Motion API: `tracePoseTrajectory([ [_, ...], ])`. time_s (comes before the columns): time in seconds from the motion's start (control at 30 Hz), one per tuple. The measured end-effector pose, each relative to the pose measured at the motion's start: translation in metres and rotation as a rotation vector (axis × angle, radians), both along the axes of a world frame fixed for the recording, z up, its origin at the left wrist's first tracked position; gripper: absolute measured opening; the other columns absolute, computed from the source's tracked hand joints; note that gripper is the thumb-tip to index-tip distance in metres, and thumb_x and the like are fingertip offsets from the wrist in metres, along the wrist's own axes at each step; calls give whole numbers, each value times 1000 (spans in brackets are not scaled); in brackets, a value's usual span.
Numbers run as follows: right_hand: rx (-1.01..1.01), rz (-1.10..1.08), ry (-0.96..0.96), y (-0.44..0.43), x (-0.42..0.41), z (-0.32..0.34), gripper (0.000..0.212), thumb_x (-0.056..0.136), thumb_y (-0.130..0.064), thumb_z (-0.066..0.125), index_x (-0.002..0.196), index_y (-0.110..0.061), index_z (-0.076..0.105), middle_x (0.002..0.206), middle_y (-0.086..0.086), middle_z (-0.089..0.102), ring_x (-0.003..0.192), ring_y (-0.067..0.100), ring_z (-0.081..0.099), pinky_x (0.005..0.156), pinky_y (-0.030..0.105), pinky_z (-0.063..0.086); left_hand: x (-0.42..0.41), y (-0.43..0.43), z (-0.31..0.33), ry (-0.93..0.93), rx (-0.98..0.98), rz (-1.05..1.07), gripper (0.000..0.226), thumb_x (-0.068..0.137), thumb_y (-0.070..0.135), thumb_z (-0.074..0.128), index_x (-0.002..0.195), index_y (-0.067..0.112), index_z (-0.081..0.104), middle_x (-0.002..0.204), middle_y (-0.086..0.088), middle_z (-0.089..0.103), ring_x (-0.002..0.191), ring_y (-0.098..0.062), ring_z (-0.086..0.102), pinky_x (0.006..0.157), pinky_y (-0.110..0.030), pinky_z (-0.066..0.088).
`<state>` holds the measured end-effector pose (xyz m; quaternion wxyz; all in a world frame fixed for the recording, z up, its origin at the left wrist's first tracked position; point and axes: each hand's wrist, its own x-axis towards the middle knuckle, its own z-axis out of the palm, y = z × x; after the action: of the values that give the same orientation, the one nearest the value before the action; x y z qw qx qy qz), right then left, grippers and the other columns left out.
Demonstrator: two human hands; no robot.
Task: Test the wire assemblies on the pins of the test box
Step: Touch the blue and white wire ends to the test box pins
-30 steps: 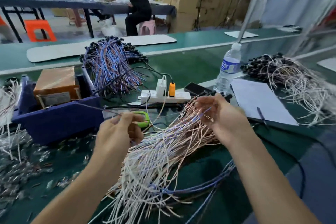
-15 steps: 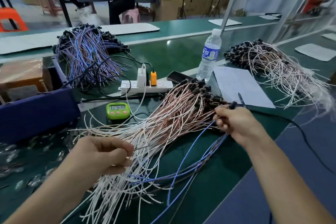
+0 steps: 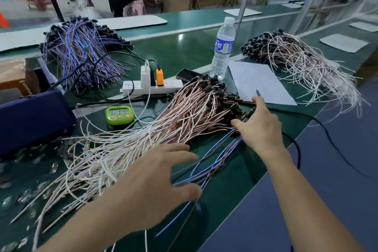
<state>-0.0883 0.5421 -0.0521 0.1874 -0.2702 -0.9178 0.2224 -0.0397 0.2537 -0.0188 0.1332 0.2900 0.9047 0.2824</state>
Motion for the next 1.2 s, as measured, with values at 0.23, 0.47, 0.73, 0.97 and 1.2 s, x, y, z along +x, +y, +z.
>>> tracePoseTrajectory([
  [0.23, 171, 244, -66, -35, 17, 8, 32, 88, -36, 71, 119, -32, 69, 86, -2, 76, 84, 26, 71, 80, 36, 56, -15, 39, -27, 130, -205, -196, 76, 91, 38, 70, 156, 43, 30, 159, 22, 32, 142, -7, 37, 115, -27, 29],
  [0.47, -105, 597, -66, -95, 27, -29, 15, 86, -16, 60, 88, -22, 74, 91, -3, 67, 87, 22, 63, 79, 36, 51, -31, 26, -36, 201, -150, -160, 41, 88, 11, 59, 118, 36, 74, 125, 20, 64, 113, -6, 56, 98, -31, 49],
  [0.73, 249, 491, -28, -114, 21, -42, 13, 94, -15, 51, 84, -22, 45, 75, 4, 67, 76, 31, 62, 77, 41, 36, -24, 16, -34, 227, -180, -30, 37, 89, 59, 50, 90, 27, 69, 82, 10, 64, 72, -10, 59, 69, -37, 54],
  [0.97, 230, 409, 37, -114, 26, -34, 13, 94, -22, 56, 84, -22, 64, 65, 4, 68, 54, 25, 41, 71, 37, 40, -20, 7, -29, 88, 12, 77, 20, 86, 29, 77, 105, 34, 76, 84, 14, 75, 78, -5, 69, 78, -33, 59],
  [1.2, -55, 556, 144, -180, 23, 13, 15, 85, -34, 63, 84, -24, 74, 72, -2, 71, 67, 24, 61, 62, 32, 49, -38, -44, 6, 197, 334, 403, 25, 83, 21, 81, 84, 46, 78, 72, 32, 70, 70, 11, 68, 63, -5, 52],
])
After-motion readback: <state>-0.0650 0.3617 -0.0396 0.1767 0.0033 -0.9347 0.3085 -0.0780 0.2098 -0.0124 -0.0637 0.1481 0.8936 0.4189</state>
